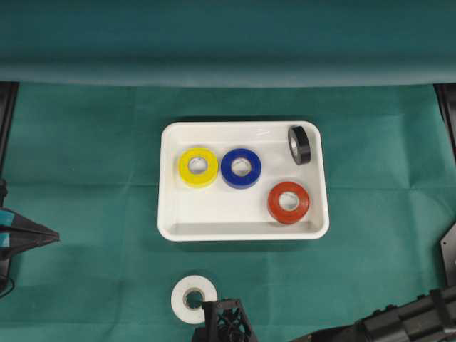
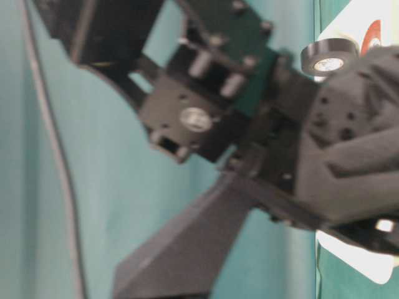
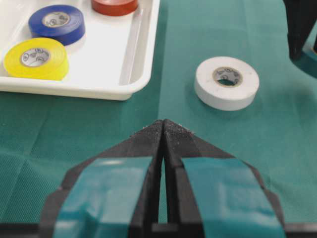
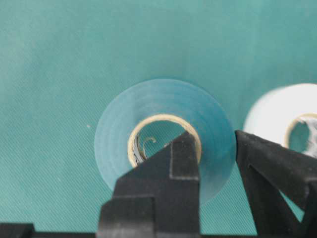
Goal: Put the tape into the white case with the right arm.
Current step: 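Reach the right gripper down to the teal tape roll and grip it, then lift the teal tape and lower it into the tray's lower left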
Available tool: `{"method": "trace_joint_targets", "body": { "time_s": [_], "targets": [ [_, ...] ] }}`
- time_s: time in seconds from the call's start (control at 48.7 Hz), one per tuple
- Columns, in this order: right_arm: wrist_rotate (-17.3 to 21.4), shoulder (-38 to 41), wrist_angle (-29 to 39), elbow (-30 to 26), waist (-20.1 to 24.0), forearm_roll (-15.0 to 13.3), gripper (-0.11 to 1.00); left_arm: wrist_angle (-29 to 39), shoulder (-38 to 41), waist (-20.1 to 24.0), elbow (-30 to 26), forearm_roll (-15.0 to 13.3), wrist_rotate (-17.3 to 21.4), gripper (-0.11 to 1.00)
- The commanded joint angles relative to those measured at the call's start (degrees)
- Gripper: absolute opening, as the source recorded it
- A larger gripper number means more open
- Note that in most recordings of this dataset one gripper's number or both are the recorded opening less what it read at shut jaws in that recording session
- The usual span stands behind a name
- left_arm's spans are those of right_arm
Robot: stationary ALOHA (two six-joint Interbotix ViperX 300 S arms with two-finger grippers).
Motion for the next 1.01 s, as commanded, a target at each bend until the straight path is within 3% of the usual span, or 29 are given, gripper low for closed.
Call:
{"method": "trace_joint_targets", "body": {
  "time_s": [0.0, 0.451, 0.985],
  "targets": [
    [0.1, -3.0, 1.8, -2.2, 0.0, 0.2, 0.00, -0.6, 0.5, 0.2, -0.6, -0.1, 0.0, 0.00],
    [0.0, -3.9, 3.5, -2.5, -2.3, -0.4, 0.00, -0.6, 0.5, 0.2, -0.6, -0.1, -0.1, 0.00],
    [-4.0, -6.6, 3.2, -0.1, -17.1, -1.3, 0.00, -0.6, 0.4, 0.1, -0.6, -0.1, 0.0, 0.00]
  ]
}}
